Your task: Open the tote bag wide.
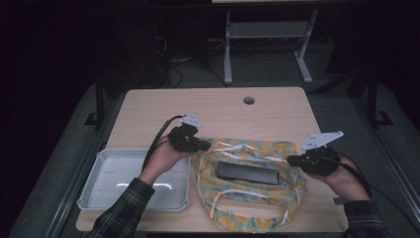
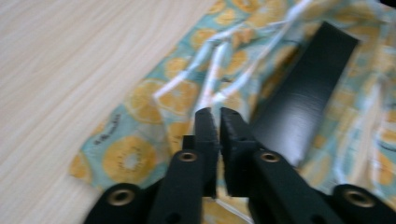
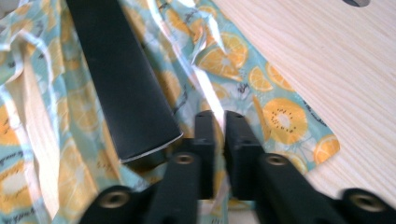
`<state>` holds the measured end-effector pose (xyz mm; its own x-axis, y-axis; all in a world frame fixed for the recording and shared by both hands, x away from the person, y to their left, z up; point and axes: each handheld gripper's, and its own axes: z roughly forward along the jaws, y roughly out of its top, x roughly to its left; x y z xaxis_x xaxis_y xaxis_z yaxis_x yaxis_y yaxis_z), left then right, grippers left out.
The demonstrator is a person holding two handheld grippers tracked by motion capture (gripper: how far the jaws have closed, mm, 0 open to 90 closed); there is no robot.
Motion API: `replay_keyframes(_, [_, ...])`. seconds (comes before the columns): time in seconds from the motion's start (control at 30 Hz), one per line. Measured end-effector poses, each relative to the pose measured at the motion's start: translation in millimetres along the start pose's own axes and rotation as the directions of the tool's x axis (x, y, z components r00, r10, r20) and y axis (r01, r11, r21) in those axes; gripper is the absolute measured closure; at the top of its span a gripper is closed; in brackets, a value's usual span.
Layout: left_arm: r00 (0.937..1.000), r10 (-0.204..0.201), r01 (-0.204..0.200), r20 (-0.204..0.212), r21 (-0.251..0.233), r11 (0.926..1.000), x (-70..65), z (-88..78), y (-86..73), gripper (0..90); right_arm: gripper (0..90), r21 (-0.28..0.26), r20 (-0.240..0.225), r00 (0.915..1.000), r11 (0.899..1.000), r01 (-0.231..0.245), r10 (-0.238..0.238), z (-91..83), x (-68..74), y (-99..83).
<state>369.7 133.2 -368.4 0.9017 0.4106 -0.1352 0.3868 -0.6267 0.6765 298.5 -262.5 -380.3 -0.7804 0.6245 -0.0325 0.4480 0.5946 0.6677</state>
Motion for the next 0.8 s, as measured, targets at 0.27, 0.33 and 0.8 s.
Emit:
replay_keyframes(0.27, [0.9973, 0.040, -0.042, 0.062, 0.037, 0.9984, -29.6, -2.1, -16.8, 89.7, 89.1, 0.058, 0.018, 0.9998, 0.998, -0.010, 0.009, 7.9, -5.6, -14.0])
replay_keyframes(0.33, [0.9958, 0.049, -0.054, 0.077, 0.057, 0.9969, -38.2, 2.5, -24.4, 89.7, 88.4, 0.077, 0.017, 0.9998, 0.997, -0.010, 0.008, 13.3, -6.7, -16.4])
replay_keyframes(0.8, [0.9940, 0.092, -0.106, 0.060, 0.297, 0.9490, -50.0, 57.1, -40.7, 89.7, 89.5, 0.205, -0.038, 0.9993, 0.979, 0.005, 0.003, 54.1, -5.5, -28.5])
